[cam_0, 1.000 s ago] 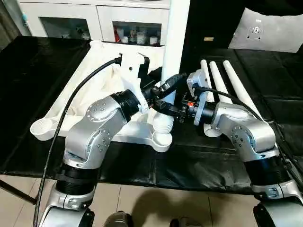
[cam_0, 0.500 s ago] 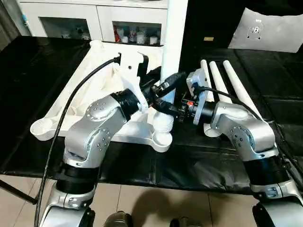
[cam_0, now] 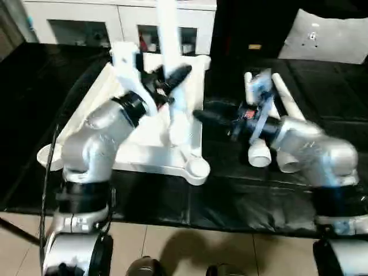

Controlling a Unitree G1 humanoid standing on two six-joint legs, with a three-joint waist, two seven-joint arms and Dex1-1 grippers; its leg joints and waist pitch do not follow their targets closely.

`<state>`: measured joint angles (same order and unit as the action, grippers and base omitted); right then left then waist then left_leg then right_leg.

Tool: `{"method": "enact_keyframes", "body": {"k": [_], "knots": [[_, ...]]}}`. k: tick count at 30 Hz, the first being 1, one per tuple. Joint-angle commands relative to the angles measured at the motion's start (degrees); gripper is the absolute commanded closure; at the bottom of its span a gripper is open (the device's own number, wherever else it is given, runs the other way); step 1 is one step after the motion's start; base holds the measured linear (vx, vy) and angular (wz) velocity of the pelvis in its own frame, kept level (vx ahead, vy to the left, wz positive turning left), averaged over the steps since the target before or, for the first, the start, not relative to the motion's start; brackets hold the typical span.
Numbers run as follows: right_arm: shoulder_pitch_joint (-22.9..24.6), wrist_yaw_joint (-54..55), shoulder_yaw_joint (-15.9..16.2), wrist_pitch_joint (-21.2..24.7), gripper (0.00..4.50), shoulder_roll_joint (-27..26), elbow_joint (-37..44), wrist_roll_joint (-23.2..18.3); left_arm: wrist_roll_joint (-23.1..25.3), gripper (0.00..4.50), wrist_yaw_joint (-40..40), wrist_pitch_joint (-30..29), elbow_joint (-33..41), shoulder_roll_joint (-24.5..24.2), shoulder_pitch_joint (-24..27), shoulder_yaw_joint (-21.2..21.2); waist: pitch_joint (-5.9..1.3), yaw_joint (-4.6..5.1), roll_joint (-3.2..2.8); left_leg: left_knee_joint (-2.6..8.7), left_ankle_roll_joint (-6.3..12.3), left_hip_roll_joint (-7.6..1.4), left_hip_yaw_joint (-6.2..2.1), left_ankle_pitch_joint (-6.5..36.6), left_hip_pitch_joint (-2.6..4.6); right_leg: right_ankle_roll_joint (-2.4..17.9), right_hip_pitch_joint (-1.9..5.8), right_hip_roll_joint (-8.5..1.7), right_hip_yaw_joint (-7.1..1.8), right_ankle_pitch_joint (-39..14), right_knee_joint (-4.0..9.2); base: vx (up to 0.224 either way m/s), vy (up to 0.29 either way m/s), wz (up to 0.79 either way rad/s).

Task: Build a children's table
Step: Pick table leg

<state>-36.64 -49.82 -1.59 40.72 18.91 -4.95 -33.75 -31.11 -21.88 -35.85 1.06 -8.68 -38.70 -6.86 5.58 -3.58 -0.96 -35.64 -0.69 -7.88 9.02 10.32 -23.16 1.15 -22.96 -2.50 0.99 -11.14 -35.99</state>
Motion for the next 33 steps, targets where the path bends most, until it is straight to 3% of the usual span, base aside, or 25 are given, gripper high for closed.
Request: {"method": "enact_keyframes", "body": {"k": [1,9,18,26,27,33], "knots": [[-0.10,-0.16,-0.17,0.39,0.63,0.84,0.66,-0.20,-0.55,2.64,-0.89,-0.48,0.49,-0.30,-0.66,0.17,-4.36,-0.10,0.38,4.11,2.39,-4.30,-1.38,7.71,1.52,13.50,2.68,-5.41,-2.18,-9.76,4.50,0.000,0.000,0.00],[-0.41,-1.56,3.14,-0.83,0.64,3.00,0.12,3.18,-0.74,2.64,-5.91,-0.86,2.55,-1.97,-0.18,3.77,-4.31,-0.10,0.33,4.33,1.37,-4.41,-1.47,9.13,1.60,12.43,2.55,-5.55,-2.25,-13.10,4.73,0.000,0.000,0.00],[-0.04,-3.70,8.42,-3.52,0.64,4.04,-0.47,6.97,0.64,2.64,-12.87,0.45,6.52,-3.96,0.25,10.45,-4.52,-0.04,0.55,4.30,1.47,-4.54,-1.39,8.41,1.46,12.95,2.77,-5.60,-2.33,-11.38,4.51,0.000,0.000,0.00],[-0.07,-4.58,9.29,-3.77,0.64,3.70,-1.14,7.79,0.43,2.64,-15.09,0.66,8.15,-5.04,0.46,11.94,-4.86,-0.11,0.58,4.05,1.83,-4.49,-1.27,6.90,1.39,13.55,2.94,-5.53,-2.32,-9.03,4.19,0.000,0.000,0.00],[-0.09,-4.77,9.39,-3.74,0.92,3.66,-1.18,7.66,0.46,2.64,-15.32,0.65,8.31,-5.21,0.49,12.06,-4.88,-0.08,0.60,4.04,1.92,-4.44,-1.25,6.85,1.39,13.54,2.93,-5.43,-2.27,-9.00,4.17,0.000,0.000,0.00],[0.06,-5.75,9.55,-3.24,1.42,3.44,-1.15,6.88,-0.28,2.64,-15.71,0.57,8.80,-5.02,0.40,11.79,-5.04,-0.16,0.62,3.92,2.13,-4.46,-1.23,6.21,1.42,13.79,3.03,-5.48,-2.27,-7.97,4.03,0.000,0.000,0.00]]}}
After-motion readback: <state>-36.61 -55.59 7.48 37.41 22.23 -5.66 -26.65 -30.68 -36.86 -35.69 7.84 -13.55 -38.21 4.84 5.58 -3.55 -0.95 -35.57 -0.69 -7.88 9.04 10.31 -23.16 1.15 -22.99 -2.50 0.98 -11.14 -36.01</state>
